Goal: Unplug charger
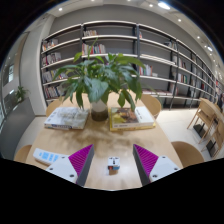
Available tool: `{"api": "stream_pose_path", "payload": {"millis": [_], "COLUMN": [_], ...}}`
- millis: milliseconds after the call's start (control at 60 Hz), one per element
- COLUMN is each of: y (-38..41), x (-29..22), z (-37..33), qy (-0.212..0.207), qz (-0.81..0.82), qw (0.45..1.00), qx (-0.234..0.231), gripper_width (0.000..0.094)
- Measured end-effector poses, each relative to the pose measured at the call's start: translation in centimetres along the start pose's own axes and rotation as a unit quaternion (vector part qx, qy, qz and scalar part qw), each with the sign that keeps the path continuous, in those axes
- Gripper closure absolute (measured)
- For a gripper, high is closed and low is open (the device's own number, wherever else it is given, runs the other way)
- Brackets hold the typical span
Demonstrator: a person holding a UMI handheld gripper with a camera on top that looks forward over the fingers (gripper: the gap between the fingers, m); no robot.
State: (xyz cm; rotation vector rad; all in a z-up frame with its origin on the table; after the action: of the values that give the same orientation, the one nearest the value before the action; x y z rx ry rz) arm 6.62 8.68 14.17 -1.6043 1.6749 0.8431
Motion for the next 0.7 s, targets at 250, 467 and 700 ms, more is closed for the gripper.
{"api": "stream_pose_path", "payload": {"millis": [250, 467, 700], "y": [1.0, 2.0, 3.5], "x": [-4.4, 2.2, 8.4], "z": [-13.1, -21.5, -27.2], "qy": [-0.078, -0.051, -0.024], "qz": [0.003, 0.008, 0.005], "qw": [0.997, 0.999, 1.0], "qx": [0.006, 0.01, 0.006], "gripper_width": [0.0095, 0.01, 0.0107]}}
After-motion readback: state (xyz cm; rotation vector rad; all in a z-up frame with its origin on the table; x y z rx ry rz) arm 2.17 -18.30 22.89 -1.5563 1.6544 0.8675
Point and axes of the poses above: the point between the fingertips, and its own axes, seen from behind it with the camera up: y to the left, x down, z forward, the way the camera looks, the point moved 8 cm from there along -z, backward, against the way the camera looks, and after that the axes turned 3 degrees about y, right-handed, at the moved point
